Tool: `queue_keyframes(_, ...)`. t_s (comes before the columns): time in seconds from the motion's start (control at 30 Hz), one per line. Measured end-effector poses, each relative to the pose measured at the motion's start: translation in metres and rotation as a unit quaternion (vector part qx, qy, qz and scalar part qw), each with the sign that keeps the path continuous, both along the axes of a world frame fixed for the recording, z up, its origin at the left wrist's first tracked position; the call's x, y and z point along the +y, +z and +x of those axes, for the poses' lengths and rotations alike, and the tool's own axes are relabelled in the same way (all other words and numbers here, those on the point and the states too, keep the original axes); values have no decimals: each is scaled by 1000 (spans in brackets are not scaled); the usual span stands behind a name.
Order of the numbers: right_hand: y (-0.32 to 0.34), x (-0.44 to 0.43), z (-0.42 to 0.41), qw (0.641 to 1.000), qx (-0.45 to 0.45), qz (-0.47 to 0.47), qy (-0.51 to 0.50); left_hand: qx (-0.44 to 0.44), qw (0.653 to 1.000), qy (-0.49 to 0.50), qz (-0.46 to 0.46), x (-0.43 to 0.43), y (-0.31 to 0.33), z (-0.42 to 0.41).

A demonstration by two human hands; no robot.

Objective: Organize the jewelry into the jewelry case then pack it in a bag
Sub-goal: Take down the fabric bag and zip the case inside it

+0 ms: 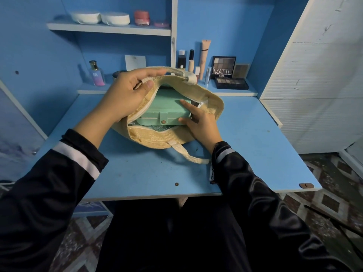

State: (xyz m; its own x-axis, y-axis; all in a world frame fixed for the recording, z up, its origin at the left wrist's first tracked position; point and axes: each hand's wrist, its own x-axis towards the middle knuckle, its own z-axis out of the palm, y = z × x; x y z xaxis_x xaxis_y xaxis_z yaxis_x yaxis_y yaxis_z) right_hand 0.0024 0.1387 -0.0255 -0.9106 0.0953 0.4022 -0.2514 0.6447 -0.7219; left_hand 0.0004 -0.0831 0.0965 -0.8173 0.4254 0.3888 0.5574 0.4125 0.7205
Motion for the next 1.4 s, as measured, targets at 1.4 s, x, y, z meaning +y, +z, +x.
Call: queue_keyframes(1.4,6,5,-2,988,17,-122,-95,-3,1000,-22,19,3,-5,1)
